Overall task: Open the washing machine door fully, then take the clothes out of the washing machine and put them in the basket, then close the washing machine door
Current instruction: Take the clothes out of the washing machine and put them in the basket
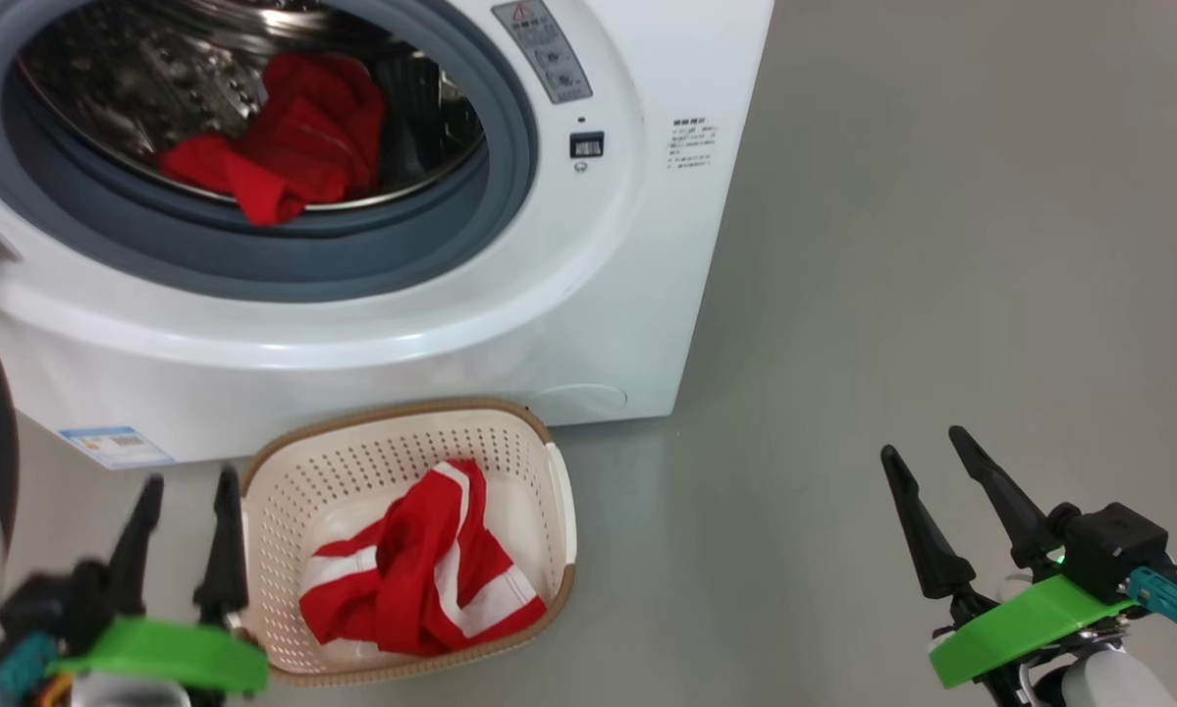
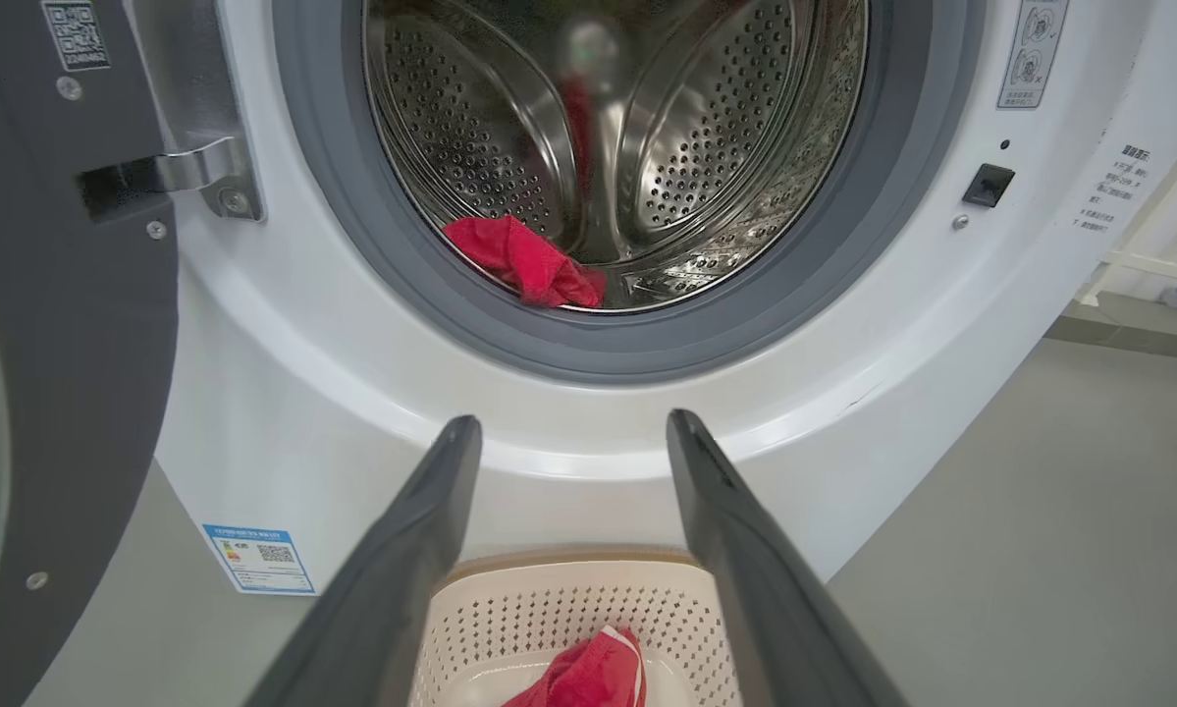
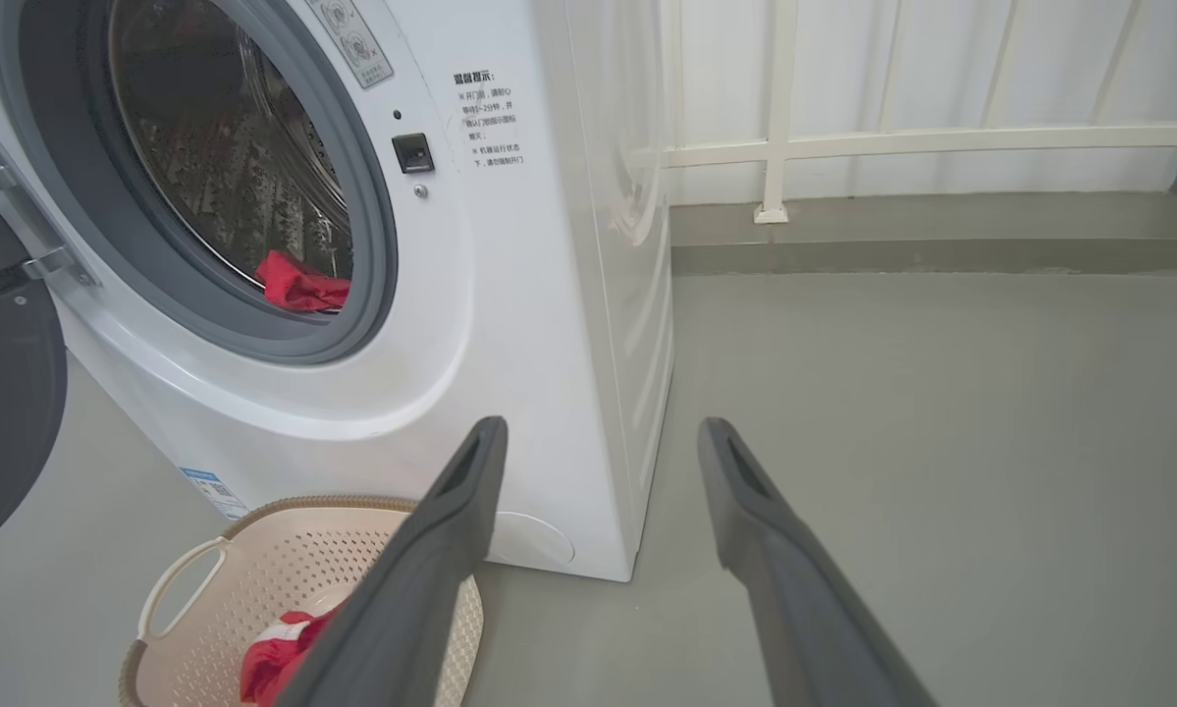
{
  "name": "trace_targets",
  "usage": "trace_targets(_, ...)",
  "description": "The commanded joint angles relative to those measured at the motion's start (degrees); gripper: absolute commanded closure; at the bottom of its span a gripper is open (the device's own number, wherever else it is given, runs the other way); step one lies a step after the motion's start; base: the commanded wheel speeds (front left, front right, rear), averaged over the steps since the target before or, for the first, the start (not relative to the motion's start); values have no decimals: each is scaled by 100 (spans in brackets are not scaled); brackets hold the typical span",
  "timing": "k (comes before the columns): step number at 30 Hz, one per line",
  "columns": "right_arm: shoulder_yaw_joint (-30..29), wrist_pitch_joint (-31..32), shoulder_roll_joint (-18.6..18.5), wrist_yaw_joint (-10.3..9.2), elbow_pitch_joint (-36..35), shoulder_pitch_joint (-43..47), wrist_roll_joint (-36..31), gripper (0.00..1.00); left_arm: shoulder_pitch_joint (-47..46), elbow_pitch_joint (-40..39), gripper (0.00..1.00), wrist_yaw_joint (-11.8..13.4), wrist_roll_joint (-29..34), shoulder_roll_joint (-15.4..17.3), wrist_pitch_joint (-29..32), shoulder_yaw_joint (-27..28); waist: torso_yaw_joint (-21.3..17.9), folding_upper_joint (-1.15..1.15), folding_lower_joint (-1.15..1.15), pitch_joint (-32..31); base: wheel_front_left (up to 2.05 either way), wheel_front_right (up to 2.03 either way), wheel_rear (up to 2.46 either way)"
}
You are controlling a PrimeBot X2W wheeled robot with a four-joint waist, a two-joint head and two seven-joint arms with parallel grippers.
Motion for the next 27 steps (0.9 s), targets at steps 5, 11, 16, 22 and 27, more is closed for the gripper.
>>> trace_targets(5, 152, -28, 44, 9, -192, -286, -68, 0, -1204, 449, 0, -18, -156, 419, 139, -118, -63, 0, 0, 484, 0, 0, 0)
trace_targets(11, 213, -28, 149, 9, -214, -543, -108, 0, -2471, 1098, 0, -18, -166, 642, 484, -468, -182, 0, 0, 904, 0, 0, 0)
trace_targets(16, 252, -28, 251, 9, -247, -730, -132, 0, -3452, 1624, 0, -18, -86, 783, 827, -623, -289, 0, 0, 1203, 0, 0, 0)
trace_targets(22, 291, -28, 351, 9, -299, -932, -164, 0, -4512, 2356, 0, -6, 49, 900, 1270, -820, -399, 0, 0, 1536, 0, 0, 0)
trace_targets(27, 358, -28, 429, 9, -300, -1119, -188, 0, -5294, 3057, 0, 60, 163, 931, 1587, -942, -486, 0, 0, 1794, 0, 0, 0)
